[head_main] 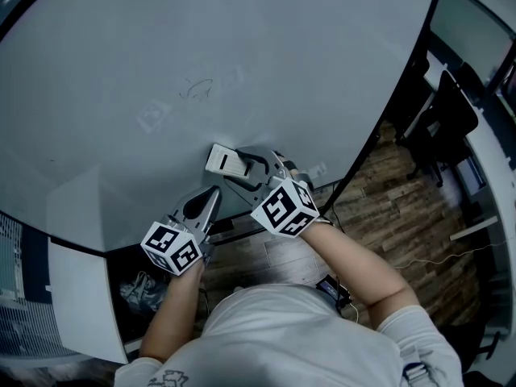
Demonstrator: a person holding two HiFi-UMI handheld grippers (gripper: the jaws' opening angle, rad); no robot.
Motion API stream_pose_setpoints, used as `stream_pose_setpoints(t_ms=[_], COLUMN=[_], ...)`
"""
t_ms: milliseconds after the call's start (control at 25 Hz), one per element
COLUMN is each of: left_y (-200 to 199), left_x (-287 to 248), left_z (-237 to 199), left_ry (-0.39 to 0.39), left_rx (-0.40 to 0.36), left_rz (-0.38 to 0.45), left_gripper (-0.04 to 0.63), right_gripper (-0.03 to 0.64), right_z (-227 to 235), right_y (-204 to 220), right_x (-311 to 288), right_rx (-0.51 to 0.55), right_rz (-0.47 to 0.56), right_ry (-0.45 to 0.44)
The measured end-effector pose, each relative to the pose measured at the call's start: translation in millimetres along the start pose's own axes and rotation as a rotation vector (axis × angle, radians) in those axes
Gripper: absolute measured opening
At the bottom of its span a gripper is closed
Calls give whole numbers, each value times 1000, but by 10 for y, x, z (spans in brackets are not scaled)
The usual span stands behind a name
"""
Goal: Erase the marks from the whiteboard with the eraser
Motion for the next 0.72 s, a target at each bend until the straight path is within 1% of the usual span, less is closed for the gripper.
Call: stream_pose_setpoints(t_ms=[200, 320, 560, 720], left_y=[5, -6, -14, -16], left_x=[-32, -55, -82, -75], left_z=[59, 85, 134, 145], left_ry=[14, 19, 33, 35], left_rx=[-8, -11, -14, -14], left_rz=[-2, 2, 4, 6], left_gripper=[6, 6, 6, 6], right_gripper=[241, 241, 241, 241], right_z=[277, 490, 924, 1021], right_y=[-135, -196, -360, -423], right_x=[191, 362, 702, 788], right_rx=[24, 40, 38, 41], right_rz=[24, 35, 63, 70], right_ry=[62, 116, 236, 274])
Point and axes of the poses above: the fingertips, and each gripper's own axes: x backward along the fingers, z to its right, y out of its underside, the point moved 7 cm from there along x, backward along the fingers, and after that the axes turned 7 degrees about x, right-handed, at the moved point
